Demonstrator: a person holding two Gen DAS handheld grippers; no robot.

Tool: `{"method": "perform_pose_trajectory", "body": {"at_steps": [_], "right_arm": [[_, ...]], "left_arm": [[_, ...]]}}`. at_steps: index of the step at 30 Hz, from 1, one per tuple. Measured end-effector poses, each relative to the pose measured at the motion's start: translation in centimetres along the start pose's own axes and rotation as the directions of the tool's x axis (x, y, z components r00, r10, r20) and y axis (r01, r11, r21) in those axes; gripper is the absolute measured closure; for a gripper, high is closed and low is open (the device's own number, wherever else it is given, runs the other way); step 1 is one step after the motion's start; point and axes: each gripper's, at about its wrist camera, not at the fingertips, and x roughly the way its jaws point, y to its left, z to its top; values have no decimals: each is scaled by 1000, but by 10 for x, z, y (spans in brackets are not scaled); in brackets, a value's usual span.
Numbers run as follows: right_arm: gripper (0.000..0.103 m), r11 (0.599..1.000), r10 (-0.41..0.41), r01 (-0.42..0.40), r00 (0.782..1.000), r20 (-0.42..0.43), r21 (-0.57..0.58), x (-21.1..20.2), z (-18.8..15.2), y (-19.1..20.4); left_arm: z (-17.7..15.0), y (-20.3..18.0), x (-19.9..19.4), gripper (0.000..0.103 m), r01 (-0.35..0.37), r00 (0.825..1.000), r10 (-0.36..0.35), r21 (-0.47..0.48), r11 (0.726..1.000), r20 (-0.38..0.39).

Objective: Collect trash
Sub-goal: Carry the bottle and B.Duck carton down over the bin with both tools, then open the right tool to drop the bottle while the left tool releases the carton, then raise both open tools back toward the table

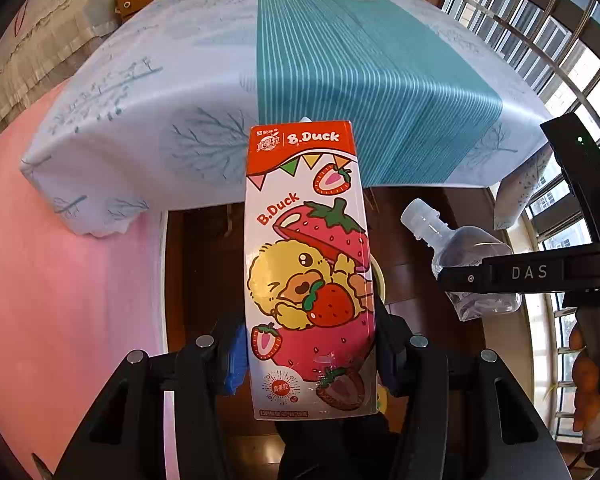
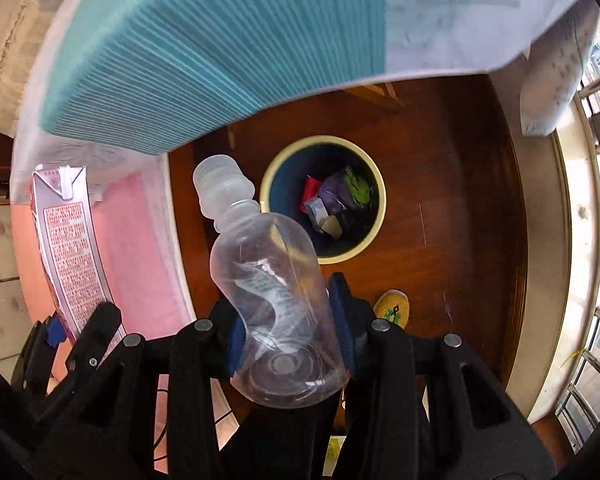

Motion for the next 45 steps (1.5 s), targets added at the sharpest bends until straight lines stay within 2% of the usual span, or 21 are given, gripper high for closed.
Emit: {"method": "perform_pose_trajectory", "body": {"at_steps": [6,15,19,23,24,25,26,27,28,35,39,45], "right_arm": [[69,996,-4,6,1000,-22,94,57,4,-37],[68,969,42,-39,999,-9,242,150,22,-77],[68,957,82,-84,996,20,278,179,34,-83],[67,944,133,-140,990,45,298,203,41,-83],[66,940,138,-145,989,45,308,208,42,-84],[64,938,143,-148,989,39,315,213,43,-85],[56,936,146,-149,989,35,318,219,44,-87],[48,937,139,-143,990,35,320,224,44,-89],[46,937,136,-140,990,35,320,227,44,-87],[44,967,88,-92,996,26,237,210,38,-69],[44,985,38,-43,999,38,167,172,30,-51],[44,996,9,-13,999,48,89,96,19,-24]], "left_arm": [[-20,-11,61,52,-12,1000,12,-13,1000,-23],[-45,-16,187,51,-42,997,43,19,999,-71],[-50,-15,233,51,-52,997,53,16,999,-59],[-49,-13,260,51,-46,999,46,7,999,-28],[-49,-10,265,49,-38,999,38,-1,999,-29],[-46,-11,269,42,-32,999,32,-11,999,-36],[-46,-8,271,25,-28,999,27,-26,999,-40],[-46,-3,270,16,-26,999,24,-39,999,-35],[-45,0,268,7,-29,999,27,-51,998,-25],[-34,12,243,7,-45,999,44,-100,994,-8],[-26,16,201,7,-43,999,43,-120,992,-1],[-7,13,122,7,-24,1000,26,-131,991,13]]}}
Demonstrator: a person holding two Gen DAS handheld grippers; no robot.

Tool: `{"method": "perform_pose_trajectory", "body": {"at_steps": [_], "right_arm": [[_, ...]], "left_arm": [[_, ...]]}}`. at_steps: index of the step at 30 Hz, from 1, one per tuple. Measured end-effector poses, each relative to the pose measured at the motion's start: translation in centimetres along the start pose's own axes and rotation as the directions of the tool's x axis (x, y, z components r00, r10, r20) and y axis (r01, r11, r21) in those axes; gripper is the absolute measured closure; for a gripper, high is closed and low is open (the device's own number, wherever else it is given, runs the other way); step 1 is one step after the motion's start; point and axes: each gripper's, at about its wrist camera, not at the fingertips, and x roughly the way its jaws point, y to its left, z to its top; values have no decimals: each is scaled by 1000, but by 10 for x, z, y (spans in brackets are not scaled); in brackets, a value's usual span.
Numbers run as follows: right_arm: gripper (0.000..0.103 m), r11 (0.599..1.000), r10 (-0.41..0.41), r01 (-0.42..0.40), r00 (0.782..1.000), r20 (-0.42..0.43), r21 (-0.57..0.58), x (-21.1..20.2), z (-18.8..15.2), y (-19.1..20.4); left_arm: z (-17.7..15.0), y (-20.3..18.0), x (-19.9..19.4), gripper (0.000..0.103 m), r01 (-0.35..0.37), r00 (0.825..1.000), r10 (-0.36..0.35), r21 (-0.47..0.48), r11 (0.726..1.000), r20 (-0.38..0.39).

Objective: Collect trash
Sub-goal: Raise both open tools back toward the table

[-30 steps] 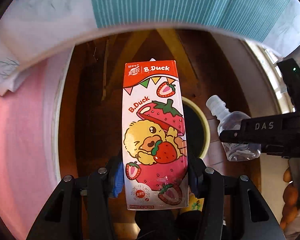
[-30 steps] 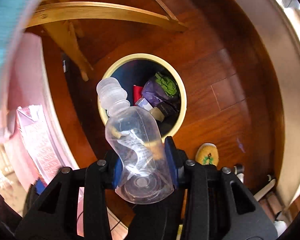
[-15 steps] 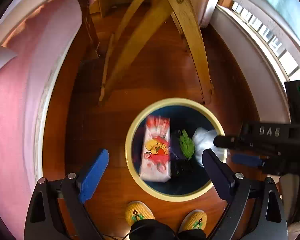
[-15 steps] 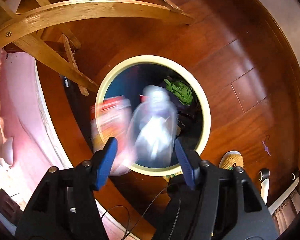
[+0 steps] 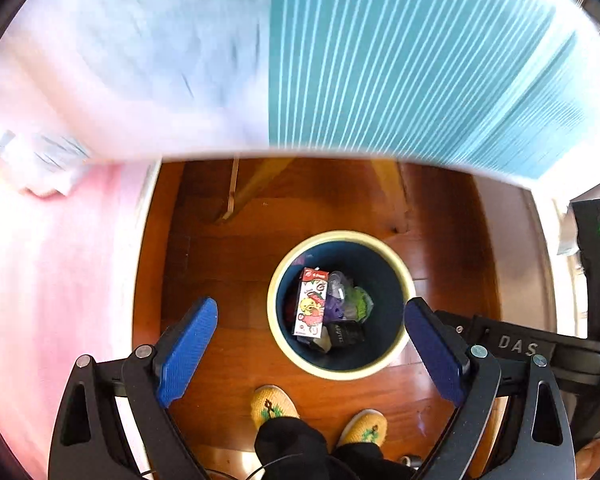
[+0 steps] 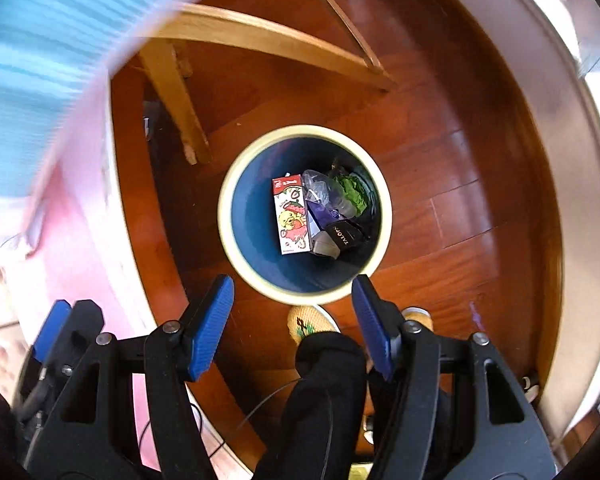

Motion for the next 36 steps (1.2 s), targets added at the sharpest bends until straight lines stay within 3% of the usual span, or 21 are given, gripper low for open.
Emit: {"method": "perform_pose_trajectory", "body": {"at_steps": [13,21,31,36], "right_arm": [[44,983,0,26,990,144,-179,-194,-15,73],[44,975,-4,61,966,257,-215,-270,-9,106],[44,985,-10,79,917,400,-155,-320,27,131],[44,991,-9,71,882,471,-113,-337,54,138]], "left_arm": [[42,-13,-176,7,79,991,-85,55,995,106],[89,-15,-257,7,88,970,-111,114,990,218],[157,-16,-309,7,45,931,-132,250,967,340],[194,-14,-311,7,35,924,-139,285,958,355]]}}
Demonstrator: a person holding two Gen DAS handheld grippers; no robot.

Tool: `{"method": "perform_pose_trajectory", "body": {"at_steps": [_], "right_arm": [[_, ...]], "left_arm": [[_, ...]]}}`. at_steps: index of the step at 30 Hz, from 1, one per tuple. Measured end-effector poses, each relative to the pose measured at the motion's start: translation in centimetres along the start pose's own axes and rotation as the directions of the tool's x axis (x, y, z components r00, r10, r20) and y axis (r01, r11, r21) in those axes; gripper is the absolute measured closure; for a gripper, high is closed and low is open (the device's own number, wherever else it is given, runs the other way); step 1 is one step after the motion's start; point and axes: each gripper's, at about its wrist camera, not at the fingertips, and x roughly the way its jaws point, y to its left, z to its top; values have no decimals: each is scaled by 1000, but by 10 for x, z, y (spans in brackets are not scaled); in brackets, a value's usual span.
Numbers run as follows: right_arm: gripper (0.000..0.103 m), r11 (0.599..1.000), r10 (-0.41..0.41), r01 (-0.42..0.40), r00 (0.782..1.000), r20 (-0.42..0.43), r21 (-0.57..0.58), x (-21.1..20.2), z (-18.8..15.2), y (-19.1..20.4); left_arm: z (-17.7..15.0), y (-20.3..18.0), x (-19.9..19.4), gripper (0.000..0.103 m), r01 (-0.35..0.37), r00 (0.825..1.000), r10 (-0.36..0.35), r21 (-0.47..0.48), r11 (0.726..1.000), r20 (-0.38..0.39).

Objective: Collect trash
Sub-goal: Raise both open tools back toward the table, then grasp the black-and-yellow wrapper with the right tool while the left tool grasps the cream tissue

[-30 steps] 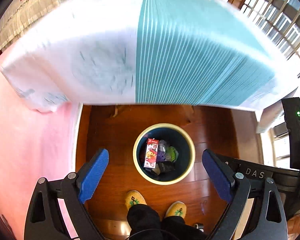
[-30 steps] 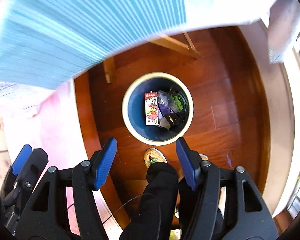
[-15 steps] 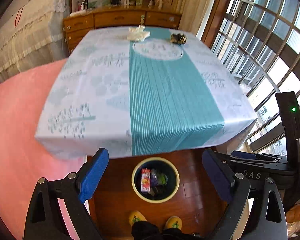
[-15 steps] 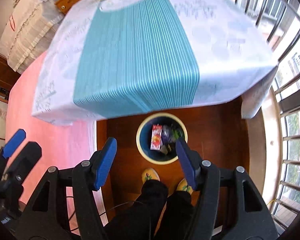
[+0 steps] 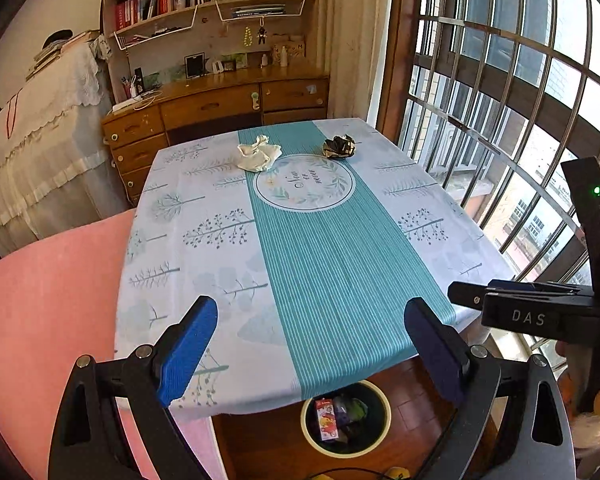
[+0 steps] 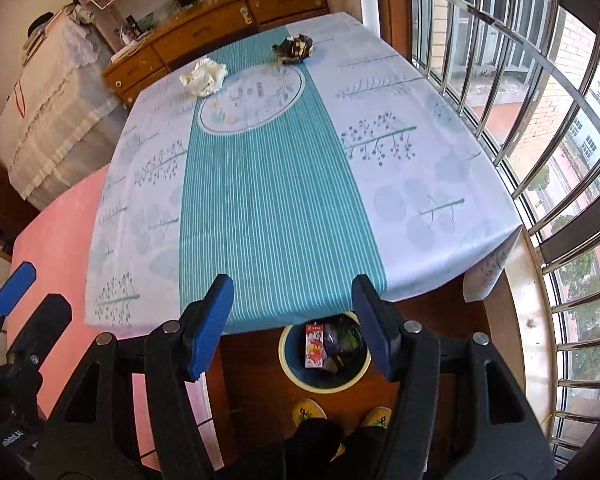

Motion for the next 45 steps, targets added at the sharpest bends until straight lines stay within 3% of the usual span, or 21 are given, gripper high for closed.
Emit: {"method": "perform_pose_trajectory", "body": {"at_steps": [7,13,18,22,28,33,39,45], "right_arm": [[44,1000,-12,11,998,68,10,8,65,-1],[44,1000,11,-10,997,81,-21,52,140,-9],[44,997,45,-43,998,44,-57,108,214,-23],[44,992,77,-77,997,-5,-99,157,274,-30],[42,984,132,-139,989,-63,-110,227,348,-30],[41,981,172,-179,981,-90,-80,275,384,-23],[41,978,169,-186,972,-164,-92,328,398,-12],[41,958,224,-250,957,-184,-137,344,393,2]], "left_arm": [[51,23,33,7,-5,1000,5,-32,999,6],[107,43,87,7,-75,997,76,-67,995,7],[163,56,156,7,-151,988,144,-128,980,-56],[204,59,217,7,-174,981,157,-159,972,-113],[258,61,306,7,-231,965,206,-148,962,-165],[292,71,373,7,-298,941,272,-111,948,-201],[315,87,436,7,-328,920,286,-123,937,-268],[319,92,479,7,-306,908,245,-139,942,-341]]}}
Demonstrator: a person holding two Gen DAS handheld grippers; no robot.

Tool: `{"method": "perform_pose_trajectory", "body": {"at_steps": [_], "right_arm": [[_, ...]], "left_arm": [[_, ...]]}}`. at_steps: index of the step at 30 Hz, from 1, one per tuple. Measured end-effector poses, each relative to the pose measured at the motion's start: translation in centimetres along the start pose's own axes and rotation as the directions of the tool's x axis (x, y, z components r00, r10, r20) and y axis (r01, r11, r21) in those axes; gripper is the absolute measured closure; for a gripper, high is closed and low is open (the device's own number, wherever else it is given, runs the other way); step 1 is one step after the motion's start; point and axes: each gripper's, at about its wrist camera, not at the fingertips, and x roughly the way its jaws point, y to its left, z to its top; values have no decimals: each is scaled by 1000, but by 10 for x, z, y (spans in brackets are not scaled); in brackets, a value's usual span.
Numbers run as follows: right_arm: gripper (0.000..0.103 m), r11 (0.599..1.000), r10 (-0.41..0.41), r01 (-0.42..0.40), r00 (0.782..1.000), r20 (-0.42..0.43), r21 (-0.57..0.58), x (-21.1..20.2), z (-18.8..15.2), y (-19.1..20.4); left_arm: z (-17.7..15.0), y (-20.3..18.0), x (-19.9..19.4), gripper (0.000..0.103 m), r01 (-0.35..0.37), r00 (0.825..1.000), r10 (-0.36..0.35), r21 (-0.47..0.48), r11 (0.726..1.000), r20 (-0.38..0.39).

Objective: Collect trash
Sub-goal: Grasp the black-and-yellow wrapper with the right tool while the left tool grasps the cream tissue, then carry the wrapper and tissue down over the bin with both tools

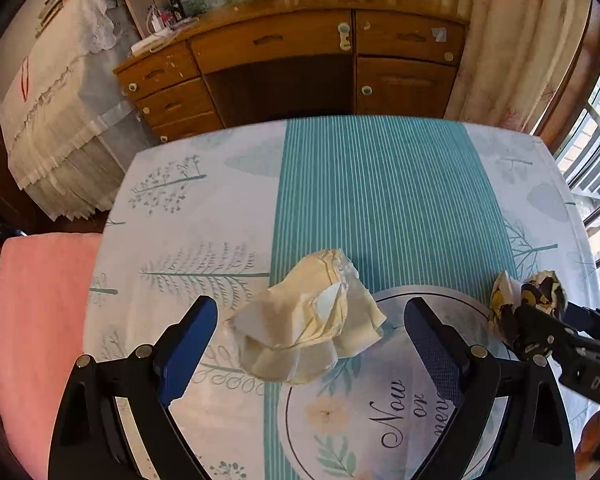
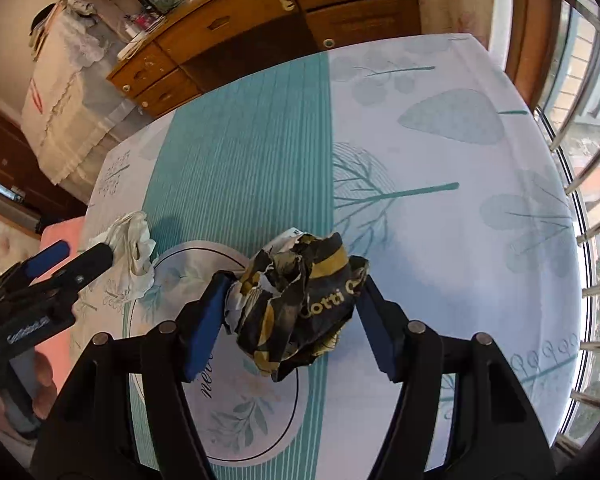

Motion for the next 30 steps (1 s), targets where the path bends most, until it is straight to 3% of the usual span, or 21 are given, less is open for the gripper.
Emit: {"method": "perform_pose_trajectory", "body": {"at_steps": [5,12,14,18,20,25,30], "right_arm": [[47,999,30,-31,999,-20,-34,11,-2,8],[53,997,55,-56,998,-29,-48,17,-8,15],[54,997,65,-66,997,-30,-45,17,-9,14],[58,996,74,-75,997,-29,-47,17,-11,14],[59,996,71,-72,997,-24,-52,15,-13,16],[62,996,72,-72,997,-14,-50,4,-21,17],[62,997,72,-72,997,14,-40,-16,-33,21]], "left_arm": [[5,-12,27,7,-8,998,10,29,1000,-62],[5,-8,56,10,-55,992,52,-17,998,-119],[5,-7,64,33,-76,987,71,-32,997,-143],[3,-3,67,42,-95,987,90,-35,995,-132],[1,-4,59,61,-95,991,92,-27,995,-100],[-9,0,37,78,-94,993,92,-20,995,-73],[-27,7,2,82,-38,998,36,-46,998,-48]]}}
